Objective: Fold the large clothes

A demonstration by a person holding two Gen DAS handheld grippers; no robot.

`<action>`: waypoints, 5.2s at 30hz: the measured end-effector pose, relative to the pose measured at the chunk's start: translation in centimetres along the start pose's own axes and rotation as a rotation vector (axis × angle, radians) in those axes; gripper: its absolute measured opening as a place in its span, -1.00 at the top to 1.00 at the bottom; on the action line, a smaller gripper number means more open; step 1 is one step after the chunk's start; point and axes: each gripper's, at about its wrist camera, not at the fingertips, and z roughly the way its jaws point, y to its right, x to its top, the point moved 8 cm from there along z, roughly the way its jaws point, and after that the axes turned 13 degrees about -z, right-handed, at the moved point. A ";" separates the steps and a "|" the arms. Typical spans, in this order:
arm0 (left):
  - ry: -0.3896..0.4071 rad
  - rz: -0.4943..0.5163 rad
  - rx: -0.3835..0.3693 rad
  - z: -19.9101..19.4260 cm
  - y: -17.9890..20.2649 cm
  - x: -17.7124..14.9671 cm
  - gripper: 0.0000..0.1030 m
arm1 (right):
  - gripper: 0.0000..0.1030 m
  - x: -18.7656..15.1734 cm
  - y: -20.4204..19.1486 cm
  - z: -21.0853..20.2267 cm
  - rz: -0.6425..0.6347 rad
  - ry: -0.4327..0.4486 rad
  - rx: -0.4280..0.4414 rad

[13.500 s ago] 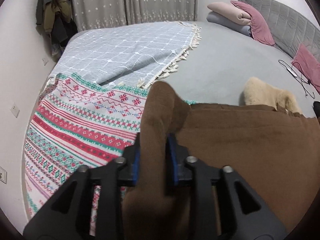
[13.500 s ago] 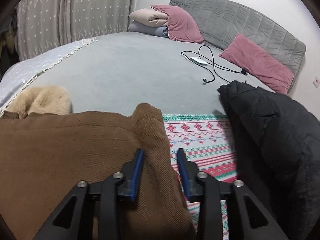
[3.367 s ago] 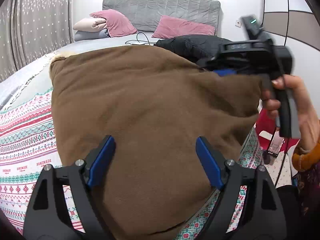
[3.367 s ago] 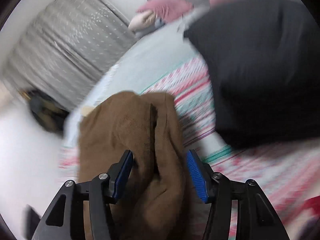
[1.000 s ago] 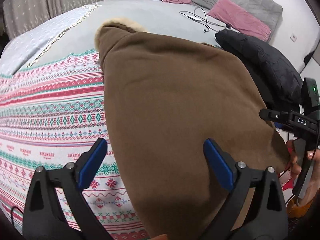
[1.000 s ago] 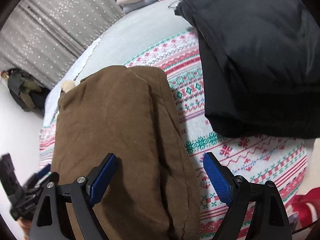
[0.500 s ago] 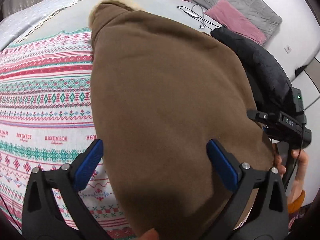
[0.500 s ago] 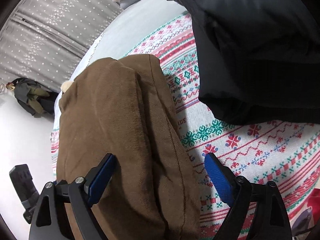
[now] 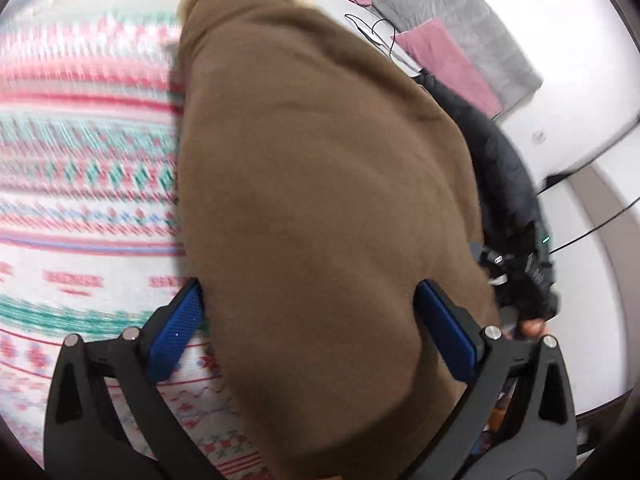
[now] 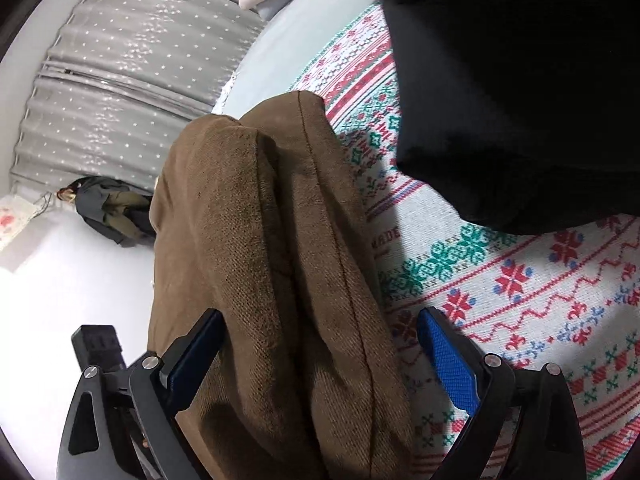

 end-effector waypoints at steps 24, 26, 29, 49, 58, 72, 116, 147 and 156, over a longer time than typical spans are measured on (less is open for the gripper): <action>0.141 0.011 -0.020 -11.9 -1.8 6.7 -0.26 | 0.08 2.5 -18.4 4.2 -0.203 0.116 0.304; 0.185 0.010 -0.001 -15.0 -3.5 8.0 -0.26 | 0.08 3.1 -21.6 6.0 -0.235 0.113 0.334; 0.242 -0.011 0.031 -19.9 -7.2 11.0 -0.26 | 0.08 4.2 -27.4 9.7 -0.276 0.096 0.383; 0.302 -0.285 -0.044 -27.6 -37.8 20.1 -0.55 | -0.13 1.6 -44.5 44.3 -0.222 -0.163 0.443; 0.428 -0.245 0.278 -29.6 -35.6 18.0 -0.79 | -0.24 3.1 -43.4 39.9 -0.294 -0.180 0.362; 0.466 -0.315 0.649 -31.1 -29.5 3.7 -0.98 | -0.55 -3.6 -40.4 26.9 -0.590 -0.108 0.034; 0.562 -0.305 0.853 -27.2 -25.8 -4.7 -0.98 | -0.68 -12.7 -39.2 22.6 -1.001 -0.101 -0.296; 0.567 -0.307 0.845 -27.2 -25.4 -4.9 -0.98 | -0.68 -13.2 -39.2 23.1 -0.994 -0.113 -0.301; 0.567 -0.308 0.844 -27.1 -25.4 -4.9 -0.98 | -0.68 -13.3 -39.2 23.2 -0.992 -0.117 -0.301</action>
